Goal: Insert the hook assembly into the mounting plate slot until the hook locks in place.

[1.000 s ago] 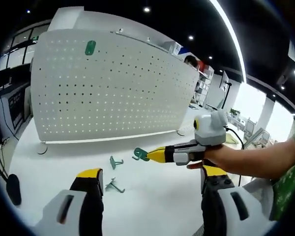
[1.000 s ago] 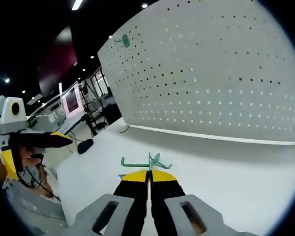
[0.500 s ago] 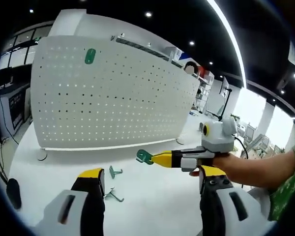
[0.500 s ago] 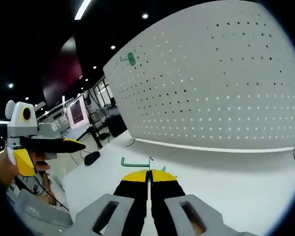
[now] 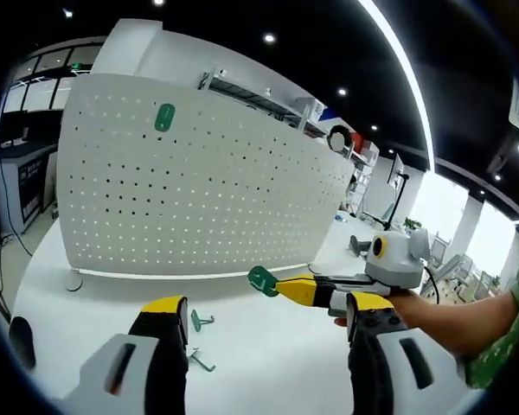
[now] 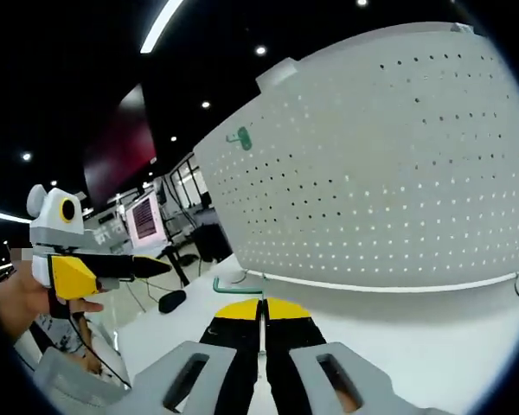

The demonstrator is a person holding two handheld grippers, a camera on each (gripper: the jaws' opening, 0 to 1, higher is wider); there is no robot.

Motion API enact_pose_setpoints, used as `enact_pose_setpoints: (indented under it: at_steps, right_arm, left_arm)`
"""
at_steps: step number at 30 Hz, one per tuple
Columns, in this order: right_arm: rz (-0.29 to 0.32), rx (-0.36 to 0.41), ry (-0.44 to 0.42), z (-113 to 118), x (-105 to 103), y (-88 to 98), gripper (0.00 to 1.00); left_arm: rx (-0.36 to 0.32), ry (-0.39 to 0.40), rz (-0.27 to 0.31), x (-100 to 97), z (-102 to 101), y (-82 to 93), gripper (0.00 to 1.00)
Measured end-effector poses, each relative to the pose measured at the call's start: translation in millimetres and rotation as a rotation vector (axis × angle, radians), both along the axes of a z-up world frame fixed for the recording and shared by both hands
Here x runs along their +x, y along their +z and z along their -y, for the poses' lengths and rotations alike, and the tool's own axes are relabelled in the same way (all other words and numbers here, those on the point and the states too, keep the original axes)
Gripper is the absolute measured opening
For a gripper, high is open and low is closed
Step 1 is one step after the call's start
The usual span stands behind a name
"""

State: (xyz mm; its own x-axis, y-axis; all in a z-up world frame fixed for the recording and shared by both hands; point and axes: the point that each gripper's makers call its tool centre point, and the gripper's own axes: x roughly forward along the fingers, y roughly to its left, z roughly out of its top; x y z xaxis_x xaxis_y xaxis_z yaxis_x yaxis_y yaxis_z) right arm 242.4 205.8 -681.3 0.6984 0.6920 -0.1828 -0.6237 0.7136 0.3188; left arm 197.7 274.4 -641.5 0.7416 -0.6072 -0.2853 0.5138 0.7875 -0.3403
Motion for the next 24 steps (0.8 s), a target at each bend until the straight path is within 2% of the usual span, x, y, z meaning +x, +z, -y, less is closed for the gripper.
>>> enact_pose_setpoints:
  at_steps: [10, 24]
  right_arm:
    - [0.046, 0.033, 0.004, -2, -4, 18.0, 0.00]
    - [0.127, 0.078, 0.001, -4, -10, 48.3, 0.00]
  left_arm:
    - [-0.042, 0.003, -0.002, 4.2, 3, 9.5, 0.73]
    - [-0.090, 0.011, 0.027, 14.5, 10, 35.5, 0.69]
